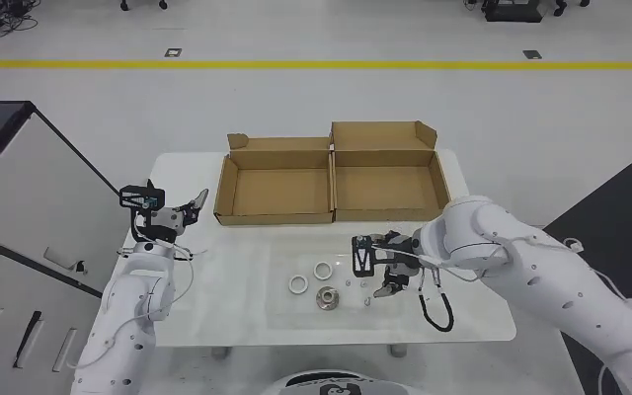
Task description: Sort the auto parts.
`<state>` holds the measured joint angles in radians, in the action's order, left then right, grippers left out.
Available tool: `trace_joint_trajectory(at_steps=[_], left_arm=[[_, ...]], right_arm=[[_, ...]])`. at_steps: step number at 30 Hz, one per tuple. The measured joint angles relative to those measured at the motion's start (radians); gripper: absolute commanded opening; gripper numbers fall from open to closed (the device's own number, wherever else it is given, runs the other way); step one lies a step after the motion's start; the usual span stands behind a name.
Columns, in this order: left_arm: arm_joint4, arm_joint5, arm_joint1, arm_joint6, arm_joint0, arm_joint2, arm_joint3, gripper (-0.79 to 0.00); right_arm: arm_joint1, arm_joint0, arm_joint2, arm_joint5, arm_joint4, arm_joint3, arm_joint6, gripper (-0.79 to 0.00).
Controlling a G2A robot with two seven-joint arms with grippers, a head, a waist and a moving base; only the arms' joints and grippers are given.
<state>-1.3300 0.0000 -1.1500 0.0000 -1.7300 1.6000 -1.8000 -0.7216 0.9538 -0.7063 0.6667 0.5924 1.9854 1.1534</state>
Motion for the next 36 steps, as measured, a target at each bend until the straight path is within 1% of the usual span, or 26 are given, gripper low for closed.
trace_joint_trajectory(at_steps=[7,17,27,36], left_arm=[[0.0,0.0,0.0,0.0,0.0,0.0,0.0,0.0],[0.0,0.0,0.0,0.0,0.0,0.0,0.0,0.0],[0.0,0.0,0.0,0.0,0.0,0.0,0.0,0.0],[0.0,0.0,0.0,0.0,0.0,0.0,0.0,0.0]], right_arm=[[-0.002,-0.043,0.077,0.013,0.002,-0.01,-0.013,0.0],[-0.016,-0.068,0.138,0.015,0.008,-0.037,-0.015,0.0],[-0.024,-0.059,0.168,0.017,0.028,-0.054,-0.018,0.0],[-0.025,-0.058,0.17,0.021,0.066,-0.06,-0.027,0.0]])
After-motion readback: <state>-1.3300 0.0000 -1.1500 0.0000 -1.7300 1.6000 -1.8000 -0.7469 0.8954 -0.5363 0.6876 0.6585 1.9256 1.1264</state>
